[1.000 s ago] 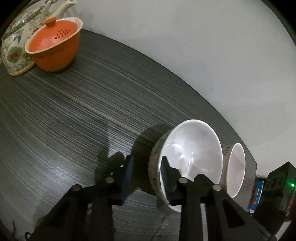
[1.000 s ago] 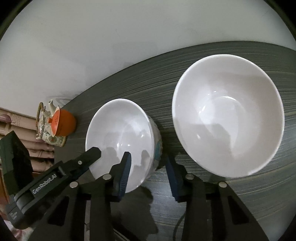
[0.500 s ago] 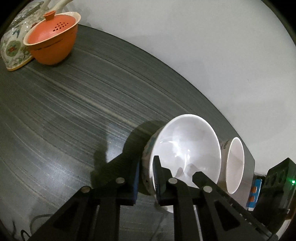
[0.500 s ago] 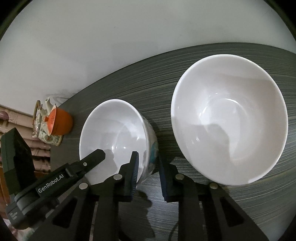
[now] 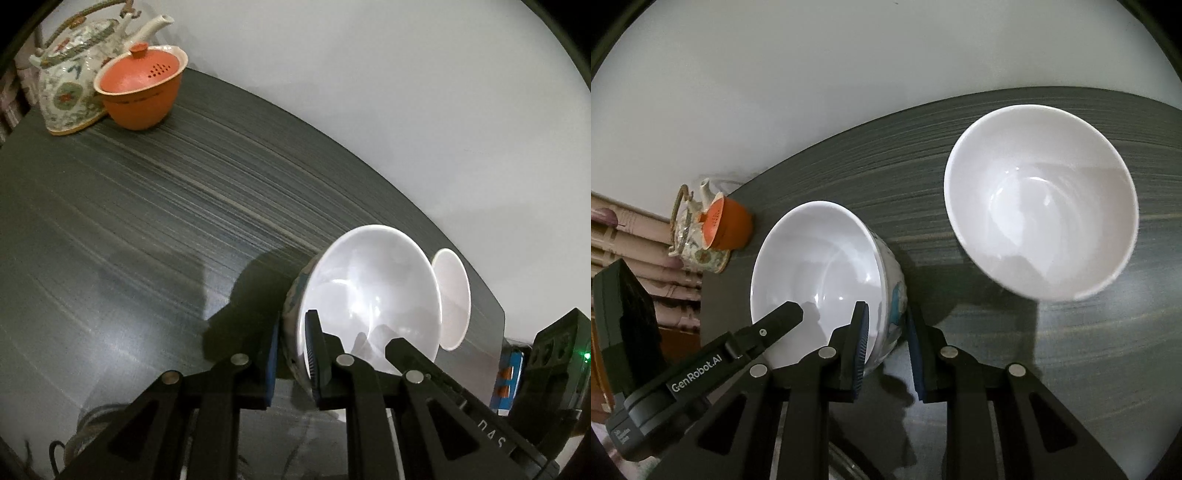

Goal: Organize plates and bowls
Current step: 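Grasp the rim of the white blue-patterned bowl with the right gripper, then lower the white bowl into the pink-rimmed bowl with the right gripper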

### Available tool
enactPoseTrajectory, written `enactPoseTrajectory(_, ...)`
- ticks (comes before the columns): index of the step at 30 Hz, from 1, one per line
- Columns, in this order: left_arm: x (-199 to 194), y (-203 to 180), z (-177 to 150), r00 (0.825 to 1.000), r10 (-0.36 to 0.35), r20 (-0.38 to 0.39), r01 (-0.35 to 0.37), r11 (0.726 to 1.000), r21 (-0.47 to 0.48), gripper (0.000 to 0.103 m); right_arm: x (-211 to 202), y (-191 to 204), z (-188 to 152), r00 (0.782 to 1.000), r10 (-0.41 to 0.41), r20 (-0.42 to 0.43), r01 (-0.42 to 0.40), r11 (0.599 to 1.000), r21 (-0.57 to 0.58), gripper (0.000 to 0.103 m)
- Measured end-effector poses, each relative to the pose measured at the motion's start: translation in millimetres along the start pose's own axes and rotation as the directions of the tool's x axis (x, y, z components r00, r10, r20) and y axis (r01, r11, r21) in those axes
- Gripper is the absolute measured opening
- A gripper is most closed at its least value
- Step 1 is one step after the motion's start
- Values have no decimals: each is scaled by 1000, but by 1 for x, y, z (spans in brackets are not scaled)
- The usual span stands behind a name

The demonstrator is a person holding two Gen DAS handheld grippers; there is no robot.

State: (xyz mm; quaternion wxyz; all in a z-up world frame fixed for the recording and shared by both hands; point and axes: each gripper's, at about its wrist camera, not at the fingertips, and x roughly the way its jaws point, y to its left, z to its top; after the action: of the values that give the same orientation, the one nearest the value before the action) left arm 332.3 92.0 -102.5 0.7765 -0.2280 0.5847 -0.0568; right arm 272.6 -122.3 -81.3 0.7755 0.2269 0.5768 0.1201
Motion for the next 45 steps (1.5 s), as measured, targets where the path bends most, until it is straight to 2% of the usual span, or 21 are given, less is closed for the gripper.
enactPoseTrajectory(17,-67,-27,-48,999,-3,49,0,998,59,14,-72,6,-46,996,47,70,-46,999,-19,20)
enactPoseTrajectory(24,-88,-39,-89,998,-33,50,28,995,99,14,-111,-3,-80,995,44,95,-41,999,-33,20)
enactPoseTrajectory(34,-102,-65,-156,998,-52,18,48,984,170,14,-144,-20,-122,993,0,115,3,1000,-20,20)
enactPoseTrajectory(45,-87,-84,-215,997,-34,-64,48,972,229,14,-174,-60,-174,992,-56,113,52,998,40,20)
